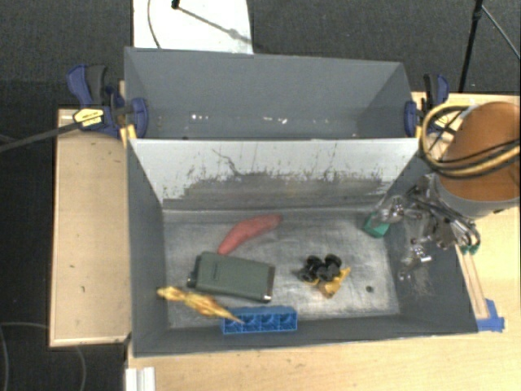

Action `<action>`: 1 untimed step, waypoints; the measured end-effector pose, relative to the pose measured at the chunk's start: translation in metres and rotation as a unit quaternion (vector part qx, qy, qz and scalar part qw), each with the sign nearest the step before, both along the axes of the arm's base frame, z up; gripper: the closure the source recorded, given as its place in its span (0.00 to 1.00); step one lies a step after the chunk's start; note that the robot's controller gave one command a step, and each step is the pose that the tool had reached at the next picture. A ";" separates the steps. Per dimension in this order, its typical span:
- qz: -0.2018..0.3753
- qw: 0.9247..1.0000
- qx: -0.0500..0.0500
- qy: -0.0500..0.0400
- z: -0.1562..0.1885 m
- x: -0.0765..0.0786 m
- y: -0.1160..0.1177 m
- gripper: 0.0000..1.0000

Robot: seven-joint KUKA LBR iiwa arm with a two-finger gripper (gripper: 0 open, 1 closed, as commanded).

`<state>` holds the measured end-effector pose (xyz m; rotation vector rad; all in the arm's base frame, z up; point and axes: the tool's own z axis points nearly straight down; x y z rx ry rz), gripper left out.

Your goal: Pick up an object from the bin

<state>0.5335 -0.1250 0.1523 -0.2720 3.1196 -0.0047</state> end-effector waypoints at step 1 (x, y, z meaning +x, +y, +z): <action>0.065 0.998 0.002 0.009 -0.023 -0.014 0.018 0.00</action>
Offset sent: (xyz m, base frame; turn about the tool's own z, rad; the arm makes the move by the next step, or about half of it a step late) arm -0.0418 0.0401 -0.0796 -0.3616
